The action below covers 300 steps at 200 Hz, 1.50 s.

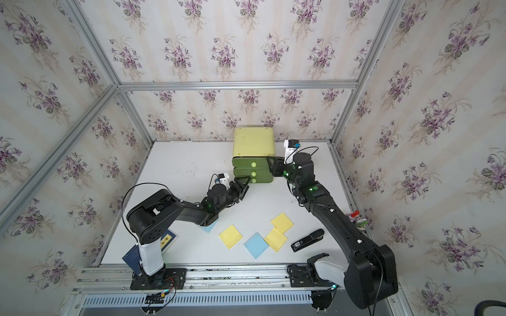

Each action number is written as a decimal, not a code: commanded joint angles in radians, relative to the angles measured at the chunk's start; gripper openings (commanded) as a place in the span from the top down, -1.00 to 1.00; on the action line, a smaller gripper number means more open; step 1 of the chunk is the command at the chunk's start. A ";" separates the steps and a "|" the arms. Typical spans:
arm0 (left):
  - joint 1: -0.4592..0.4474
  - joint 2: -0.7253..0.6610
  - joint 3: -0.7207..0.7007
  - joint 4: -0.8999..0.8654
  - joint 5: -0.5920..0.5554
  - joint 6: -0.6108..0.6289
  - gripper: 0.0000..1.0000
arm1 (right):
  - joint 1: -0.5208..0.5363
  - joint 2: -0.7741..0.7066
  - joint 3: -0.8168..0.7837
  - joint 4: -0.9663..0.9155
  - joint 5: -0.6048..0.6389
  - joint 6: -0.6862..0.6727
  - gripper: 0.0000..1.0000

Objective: Please put the sticky notes in the drawer by color
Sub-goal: Close the drawer in the storage box, then adjust the storage box at the center of the board.

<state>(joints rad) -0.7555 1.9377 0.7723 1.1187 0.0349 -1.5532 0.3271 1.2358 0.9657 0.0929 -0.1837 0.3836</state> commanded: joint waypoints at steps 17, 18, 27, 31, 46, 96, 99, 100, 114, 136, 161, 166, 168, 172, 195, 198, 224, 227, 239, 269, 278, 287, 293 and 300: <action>-0.053 0.071 0.025 0.073 -0.173 -0.041 -0.35 | -0.062 0.209 0.222 -0.095 -0.052 -0.060 -0.03; -0.055 0.072 0.026 0.074 -0.175 -0.040 -0.35 | -0.064 0.215 0.229 -0.097 -0.055 -0.061 -0.03; -0.063 0.080 0.031 0.081 -0.198 -0.028 -0.35 | -0.076 0.265 0.279 -0.110 -0.076 -0.063 -0.05; -0.068 0.082 0.030 0.085 -0.210 -0.022 -0.35 | -0.081 0.282 0.295 -0.113 -0.080 -0.059 -0.06; -0.080 0.075 0.027 0.077 -0.237 0.002 -0.35 | -0.105 0.338 0.338 -0.110 -0.115 -0.036 -0.06; -0.082 0.065 -0.021 0.073 -0.265 0.002 -0.36 | -0.137 0.456 0.377 -0.111 -0.265 0.000 -0.06; -0.082 0.062 -0.025 0.076 -0.268 0.004 -0.36 | -0.136 0.458 0.376 -0.112 -0.274 0.000 -0.07; -0.082 0.061 -0.027 0.076 -0.269 0.005 -0.36 | -0.136 0.459 0.376 -0.112 -0.278 0.000 -0.07; -0.082 0.048 -0.049 0.079 -0.281 0.008 -0.36 | -0.133 0.468 0.373 -0.117 -0.319 -0.004 -0.07; -0.081 0.018 -0.090 0.086 -0.295 0.013 -0.36 | -0.108 0.451 0.355 -0.150 -0.329 -0.031 -0.06; -0.080 -0.032 -0.159 0.082 -0.345 0.023 -0.36 | -0.071 0.403 0.276 -0.125 -0.347 -0.004 -0.05; -0.079 -0.043 -0.171 0.079 -0.354 0.025 -0.36 | -0.058 0.394 0.263 -0.123 -0.339 -0.006 -0.05; -0.078 -0.045 -0.176 0.076 -0.357 0.025 -0.36 | -0.053 0.390 0.258 -0.121 -0.337 -0.006 -0.05; -0.076 -0.057 -0.187 0.072 -0.364 0.026 -0.37 | -0.041 0.384 0.247 -0.115 -0.335 -0.007 -0.05; -0.053 -0.111 -0.229 0.047 -0.372 0.047 -0.36 | -0.007 0.359 0.226 -0.124 -0.339 0.000 -0.05; -0.048 -0.119 -0.236 0.043 -0.371 0.048 -0.36 | -0.008 0.351 0.220 -0.123 -0.333 0.003 -0.05; 0.012 -0.189 -0.290 0.023 -0.335 0.056 -0.35 | -0.023 0.267 0.209 -0.136 -0.161 -0.016 -0.09; 0.024 -0.197 -0.296 0.018 -0.320 0.057 -0.34 | -0.029 0.264 0.214 -0.135 -0.158 -0.017 -0.09; 0.080 -0.225 -0.297 -0.001 -0.231 0.073 -0.33 | -0.051 0.277 0.264 -0.163 -0.165 -0.024 -0.10; 0.199 -0.250 -0.225 -0.103 0.050 0.142 -0.32 | -0.065 0.369 0.429 -0.248 -0.117 -0.074 -0.09; 0.210 -0.254 -0.210 -0.131 0.086 0.152 -0.32 | -0.066 0.402 0.472 -0.263 -0.098 -0.083 -0.09; 0.211 -0.256 -0.203 -0.144 0.093 0.154 -0.32 | -0.068 0.440 0.520 -0.288 -0.085 -0.094 -0.09; 0.215 -0.251 -0.200 -0.141 0.103 0.154 -0.32 | -0.068 0.466 0.550 -0.300 -0.078 -0.099 -0.09; 0.218 -0.238 -0.200 -0.115 0.113 0.151 -0.32 | -0.068 0.493 0.579 -0.303 -0.079 -0.101 -0.10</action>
<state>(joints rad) -0.5491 1.6897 0.5617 1.0267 0.0113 -1.4441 0.2619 1.6596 1.4597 -0.1463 -0.3191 0.3218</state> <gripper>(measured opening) 0.660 0.545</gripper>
